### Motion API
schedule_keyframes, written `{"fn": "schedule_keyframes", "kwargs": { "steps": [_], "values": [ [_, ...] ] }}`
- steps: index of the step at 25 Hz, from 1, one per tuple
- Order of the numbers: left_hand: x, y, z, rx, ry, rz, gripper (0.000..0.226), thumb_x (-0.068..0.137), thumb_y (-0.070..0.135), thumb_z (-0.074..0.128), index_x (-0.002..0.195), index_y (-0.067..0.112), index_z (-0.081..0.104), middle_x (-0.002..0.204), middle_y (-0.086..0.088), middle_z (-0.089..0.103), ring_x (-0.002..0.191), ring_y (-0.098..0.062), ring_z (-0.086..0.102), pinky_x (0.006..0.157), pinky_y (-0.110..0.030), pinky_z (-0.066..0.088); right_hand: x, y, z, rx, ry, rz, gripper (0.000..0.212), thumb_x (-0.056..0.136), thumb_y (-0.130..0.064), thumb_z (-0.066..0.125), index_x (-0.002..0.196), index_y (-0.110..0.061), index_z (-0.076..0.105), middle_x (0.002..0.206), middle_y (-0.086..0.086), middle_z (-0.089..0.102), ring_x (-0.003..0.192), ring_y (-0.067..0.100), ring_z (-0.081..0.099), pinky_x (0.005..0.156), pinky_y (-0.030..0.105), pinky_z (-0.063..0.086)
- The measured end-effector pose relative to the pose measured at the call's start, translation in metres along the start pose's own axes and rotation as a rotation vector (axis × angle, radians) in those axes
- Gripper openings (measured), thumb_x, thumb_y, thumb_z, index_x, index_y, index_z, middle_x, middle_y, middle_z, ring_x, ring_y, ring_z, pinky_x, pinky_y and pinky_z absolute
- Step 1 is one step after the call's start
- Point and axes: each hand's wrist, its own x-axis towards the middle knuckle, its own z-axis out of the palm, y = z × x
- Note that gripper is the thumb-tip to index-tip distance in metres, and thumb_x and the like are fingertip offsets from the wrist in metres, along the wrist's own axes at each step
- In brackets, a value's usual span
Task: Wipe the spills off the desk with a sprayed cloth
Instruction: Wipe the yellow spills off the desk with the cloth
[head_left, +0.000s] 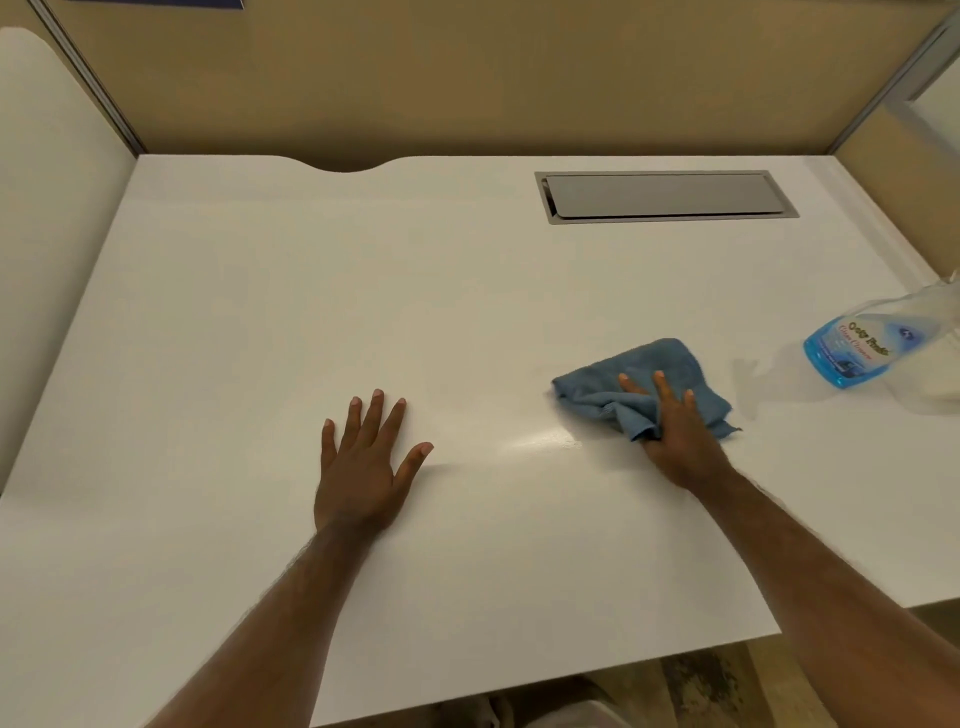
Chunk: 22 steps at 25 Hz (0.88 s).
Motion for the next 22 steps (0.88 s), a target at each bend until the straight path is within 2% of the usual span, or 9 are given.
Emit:
{"fn": "schedule_keyframes", "kwargs": {
  "steps": [2, 5, 8, 11, 16, 18, 22],
  "values": [
    [0.0, 0.0, -0.001, -0.001, 0.007, -0.001, 0.085, 0.081, 0.078, -0.006, 0.152, 0.036, 0.013, 0.163, 0.009, 0.004, 0.15, -0.013, -0.006, 0.12, -0.043, -0.007, -0.007, -0.009, -0.004, 0.085, 0.087, 0.226, 0.058, 0.098, -0.018, 0.048, 0.147, -0.034, 0.021, 0.16, 0.01, 0.017, 0.149, 0.033, 0.002, 0.119, 0.049, -0.005],
    [0.0, 0.001, -0.001, -0.009, 0.011, 0.0, 0.085, 0.082, 0.078, -0.005, 0.152, 0.035, 0.014, 0.163, 0.008, 0.006, 0.15, -0.014, -0.005, 0.12, -0.043, -0.006, -0.003, -0.039, 0.021, 0.12, 0.161, 0.499, 0.062, 0.098, -0.035, 0.045, 0.152, -0.03, 0.015, 0.161, 0.019, 0.009, 0.148, 0.039, -0.002, 0.118, 0.058, -0.004],
    [-0.002, 0.001, -0.001, -0.021, 0.011, 0.0, 0.084, 0.082, 0.077, -0.004, 0.153, 0.034, 0.013, 0.163, 0.009, 0.005, 0.15, -0.013, -0.005, 0.12, -0.043, -0.006, -0.001, -0.085, 0.051, 0.093, 0.19, 0.599, 0.069, 0.098, -0.037, 0.043, 0.153, -0.026, 0.001, 0.161, 0.019, 0.003, 0.149, 0.037, -0.007, 0.114, 0.065, -0.006],
    [-0.003, -0.002, 0.0, -0.046, 0.025, -0.003, 0.083, 0.084, 0.076, -0.004, 0.153, 0.033, 0.011, 0.163, 0.009, 0.005, 0.149, -0.012, -0.005, 0.121, -0.043, -0.004, -0.004, -0.14, 0.07, 0.023, 0.177, 0.492, 0.071, 0.099, -0.031, 0.043, 0.146, -0.037, -0.009, 0.163, 0.007, -0.004, 0.147, 0.041, -0.011, 0.111, 0.07, -0.005],
    [-0.007, -0.005, -0.003, -0.115, 0.103, -0.017, 0.083, 0.086, 0.074, 0.001, 0.154, 0.028, 0.007, 0.162, 0.006, 0.002, 0.149, -0.012, -0.006, 0.121, -0.041, -0.002, 0.003, -0.193, 0.108, -0.111, 0.056, 0.131, 0.072, 0.095, -0.036, 0.046, 0.149, -0.045, -0.001, 0.163, 0.004, -0.013, 0.144, 0.046, -0.02, 0.105, 0.074, -0.015],
    [-0.011, -0.008, -0.004, -0.155, 0.124, -0.051, 0.083, 0.086, 0.075, 0.003, 0.154, 0.027, 0.003, 0.162, 0.005, 0.002, 0.149, -0.011, -0.006, 0.121, -0.041, -0.002, 0.006, -0.207, 0.12, -0.155, 0.015, -0.035, 0.074, 0.092, -0.044, 0.047, 0.148, -0.047, -0.002, 0.163, 0.005, -0.014, 0.143, 0.045, -0.023, 0.103, 0.072, -0.02],
    [-0.016, -0.009, -0.003, -0.204, 0.149, -0.106, 0.084, 0.085, 0.075, 0.007, 0.153, 0.026, 0.001, 0.162, 0.004, 0.005, 0.149, -0.012, -0.003, 0.121, -0.042, 0.001, 0.032, -0.217, 0.121, -0.312, -0.065, -0.246, 0.084, 0.085, -0.064, 0.048, 0.149, -0.046, -0.004, 0.162, 0.006, -0.018, 0.143, 0.044, -0.025, 0.104, 0.074, -0.016]
  ]
}}
